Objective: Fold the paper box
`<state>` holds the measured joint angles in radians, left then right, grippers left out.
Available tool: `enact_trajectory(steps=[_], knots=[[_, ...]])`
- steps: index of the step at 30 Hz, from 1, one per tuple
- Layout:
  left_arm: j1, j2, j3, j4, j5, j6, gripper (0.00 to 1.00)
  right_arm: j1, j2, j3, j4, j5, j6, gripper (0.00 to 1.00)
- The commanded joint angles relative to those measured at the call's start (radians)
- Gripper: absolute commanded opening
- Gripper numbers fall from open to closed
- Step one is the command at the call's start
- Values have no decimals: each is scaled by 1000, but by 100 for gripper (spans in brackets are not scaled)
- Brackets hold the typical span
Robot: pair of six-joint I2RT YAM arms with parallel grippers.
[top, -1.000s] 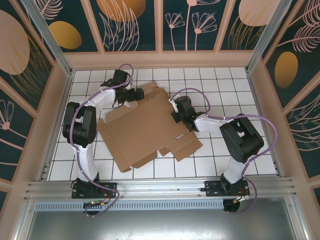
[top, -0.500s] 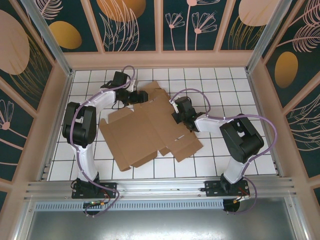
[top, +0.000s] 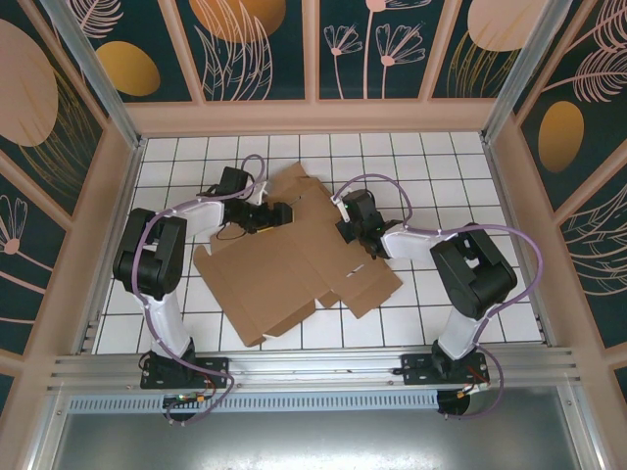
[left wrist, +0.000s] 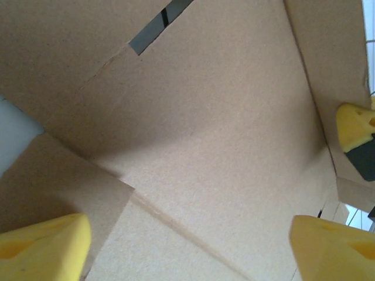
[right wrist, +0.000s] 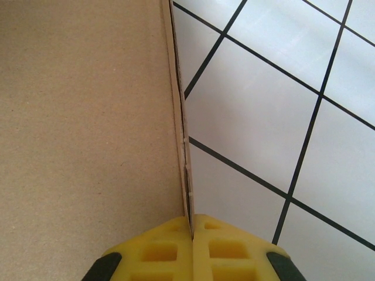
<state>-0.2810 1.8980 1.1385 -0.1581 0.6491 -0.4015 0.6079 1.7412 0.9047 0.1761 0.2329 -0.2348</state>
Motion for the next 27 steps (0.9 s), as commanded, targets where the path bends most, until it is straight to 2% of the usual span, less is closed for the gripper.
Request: enact_trajectory(steps=[1, 4, 8, 10, 19, 24, 27], knots=[[-1, -86, -11, 106, -35, -46, 94, -3, -41, -3, 34, 15, -15, 0], [1, -165, -17, 162, -130, -65, 99, -4, -62, -12, 30, 9, -34, 0], [13, -289, -53, 225, -407, -50, 99, -2, -91, -6, -16, -50, -67, 0], [25, -319, -56, 223, -494, -25, 99, -2, -107, -2, -34, -70, -81, 0], [86, -308, 9, 187, -508, -17, 99, -6, -180, 3, -55, -78, -221, 0], [92, -271, 39, 167, -464, -8, 99, -78, -92, 135, -245, -239, -118, 0], [91, -277, 32, 165, -455, -14, 99, -138, -34, 180, -312, -406, -82, 0]])
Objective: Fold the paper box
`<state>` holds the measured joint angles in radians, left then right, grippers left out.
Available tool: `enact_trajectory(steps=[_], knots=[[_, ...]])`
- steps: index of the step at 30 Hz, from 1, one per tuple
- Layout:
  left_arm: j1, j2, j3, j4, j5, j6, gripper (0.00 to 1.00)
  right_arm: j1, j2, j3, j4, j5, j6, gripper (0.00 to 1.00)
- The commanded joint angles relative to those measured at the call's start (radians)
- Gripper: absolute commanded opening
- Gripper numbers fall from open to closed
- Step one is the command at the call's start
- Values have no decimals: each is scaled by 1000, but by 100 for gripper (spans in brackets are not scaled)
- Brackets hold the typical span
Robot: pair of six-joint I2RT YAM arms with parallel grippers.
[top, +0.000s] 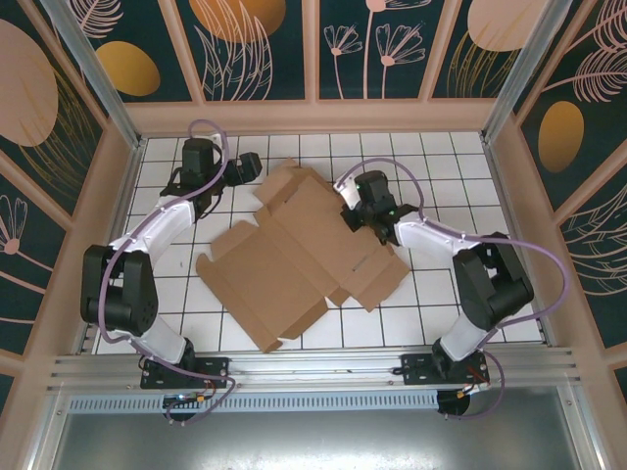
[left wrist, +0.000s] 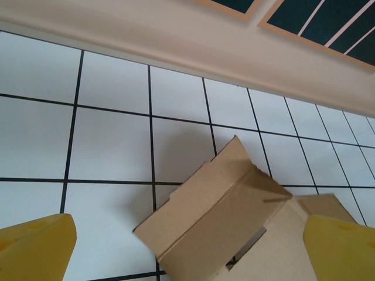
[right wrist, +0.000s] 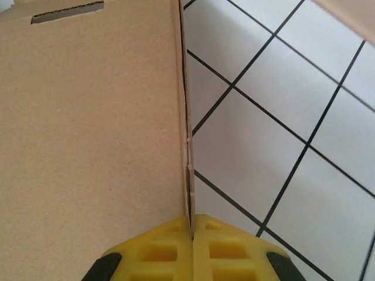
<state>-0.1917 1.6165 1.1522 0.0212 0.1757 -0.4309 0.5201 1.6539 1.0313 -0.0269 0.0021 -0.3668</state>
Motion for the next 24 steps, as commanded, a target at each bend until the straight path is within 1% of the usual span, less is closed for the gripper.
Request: enact_trajectory(steps=[1, 3, 4, 5, 8, 12, 14, 21, 24], knots=[[2, 4, 18, -17, 23, 16, 99, -62, 72, 71, -128, -209, 54, 0], [2, -1, 21, -29, 23, 22, 99, -84, 112, 109, -171, -263, 51, 0], [2, -3, 24, -37, 20, 28, 99, -90, 129, 126, -187, -264, 51, 0], [3, -4, 28, -46, 15, 34, 99, -94, 145, 142, -201, -254, 48, 1], [2, -7, 30, -62, 9, 55, 99, -95, 175, 160, -220, -203, 36, 7], [3, -4, 40, -80, 15, 69, 99, -105, 210, 159, -237, -183, 30, 24], [2, -7, 36, -81, 19, 72, 99, -109, 222, 155, -244, -170, 29, 29], [3, -27, 4, -54, 41, 57, 99, -112, 209, 100, -218, -143, 12, 29], [2, -26, -2, -53, 38, 58, 99, -114, 194, 74, -213, -150, 7, 26]])
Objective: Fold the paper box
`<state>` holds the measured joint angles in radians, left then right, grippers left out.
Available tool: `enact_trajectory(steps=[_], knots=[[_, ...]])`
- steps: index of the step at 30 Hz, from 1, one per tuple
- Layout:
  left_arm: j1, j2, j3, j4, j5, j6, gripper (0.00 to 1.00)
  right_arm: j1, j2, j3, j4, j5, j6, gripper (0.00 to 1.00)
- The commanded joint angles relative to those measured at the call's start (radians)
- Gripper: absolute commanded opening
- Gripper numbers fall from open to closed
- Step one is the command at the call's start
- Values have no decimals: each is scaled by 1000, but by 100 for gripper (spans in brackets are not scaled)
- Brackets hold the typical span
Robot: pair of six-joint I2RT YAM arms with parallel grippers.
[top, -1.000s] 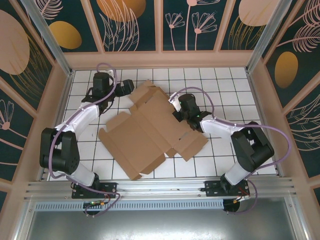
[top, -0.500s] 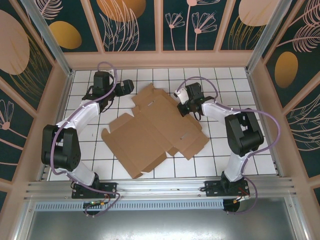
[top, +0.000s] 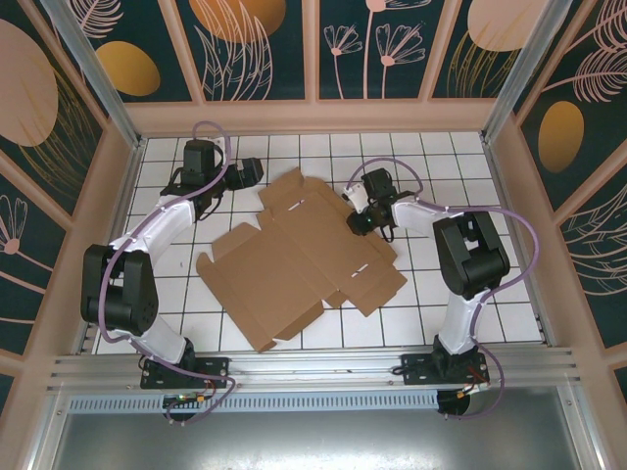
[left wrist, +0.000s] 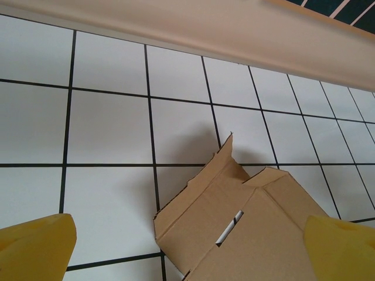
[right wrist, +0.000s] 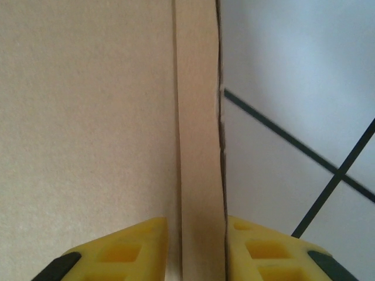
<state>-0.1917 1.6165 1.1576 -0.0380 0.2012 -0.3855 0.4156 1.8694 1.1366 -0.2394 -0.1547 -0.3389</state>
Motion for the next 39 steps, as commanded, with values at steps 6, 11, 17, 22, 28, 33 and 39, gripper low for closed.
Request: enact_trajectory(steps=[6, 11, 17, 22, 28, 33, 39], knots=[[3, -28, -22, 27, 2, 5, 99, -7, -32, -44, 7, 10, -43, 0], [8, -59, -68, 93, -92, -32, 99, 10, -94, -51, 41, 79, -84, 0], [79, -42, -46, 101, -11, -103, 99, 59, -196, -81, 149, 364, -202, 0], [113, -23, -19, 99, 28, -87, 99, 101, -218, -71, 215, 537, -363, 0], [133, 32, 58, 54, 71, -45, 99, 168, -207, -71, 352, 706, -555, 0], [158, 138, 134, 38, 94, -54, 99, 207, -191, -149, 650, 844, -774, 0], [184, 269, 234, 38, 153, -95, 95, 229, -178, -243, 954, 882, -973, 0]])
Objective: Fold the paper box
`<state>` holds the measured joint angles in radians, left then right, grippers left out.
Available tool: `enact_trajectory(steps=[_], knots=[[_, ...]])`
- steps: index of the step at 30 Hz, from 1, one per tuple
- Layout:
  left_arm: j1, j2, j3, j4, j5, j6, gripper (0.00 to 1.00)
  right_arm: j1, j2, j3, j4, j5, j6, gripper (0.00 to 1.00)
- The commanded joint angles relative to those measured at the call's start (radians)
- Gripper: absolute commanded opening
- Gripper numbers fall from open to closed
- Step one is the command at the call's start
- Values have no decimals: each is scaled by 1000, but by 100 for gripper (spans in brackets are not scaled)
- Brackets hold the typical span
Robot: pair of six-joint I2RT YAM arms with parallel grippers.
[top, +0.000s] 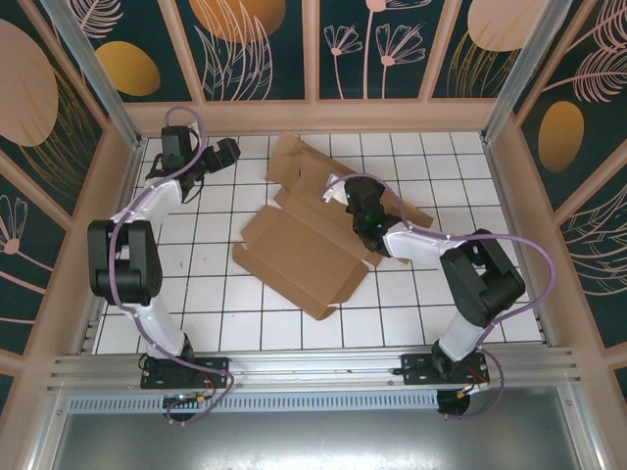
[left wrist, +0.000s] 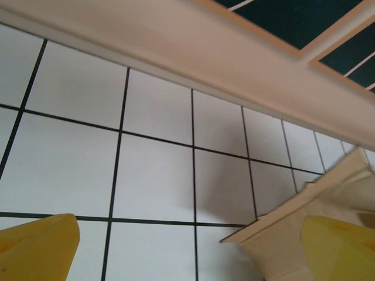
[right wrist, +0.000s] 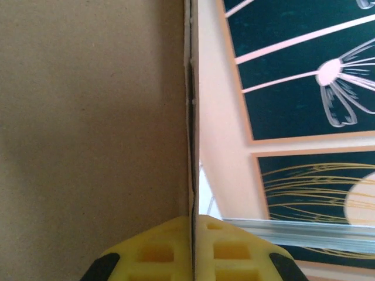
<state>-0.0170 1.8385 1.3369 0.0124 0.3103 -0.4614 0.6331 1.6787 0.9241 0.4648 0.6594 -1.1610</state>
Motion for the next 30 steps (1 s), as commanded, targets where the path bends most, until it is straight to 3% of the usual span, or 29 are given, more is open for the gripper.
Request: enact_trajectory(steps=[1, 16, 22, 30], knots=[[9, 69, 73, -10, 55, -17, 95, 16, 19, -45, 300, 69, -183, 0], [8, 425, 467, -165, 184, 97, 92, 87, 176, -175, 936, 54, -508, 0], [6, 465, 491, -166, 219, 112, 92, 103, 287, -162, 1142, 85, -604, 0], [-9, 494, 495, -149, 204, 112, 88, 130, 339, -146, 1174, 112, -576, 0]])
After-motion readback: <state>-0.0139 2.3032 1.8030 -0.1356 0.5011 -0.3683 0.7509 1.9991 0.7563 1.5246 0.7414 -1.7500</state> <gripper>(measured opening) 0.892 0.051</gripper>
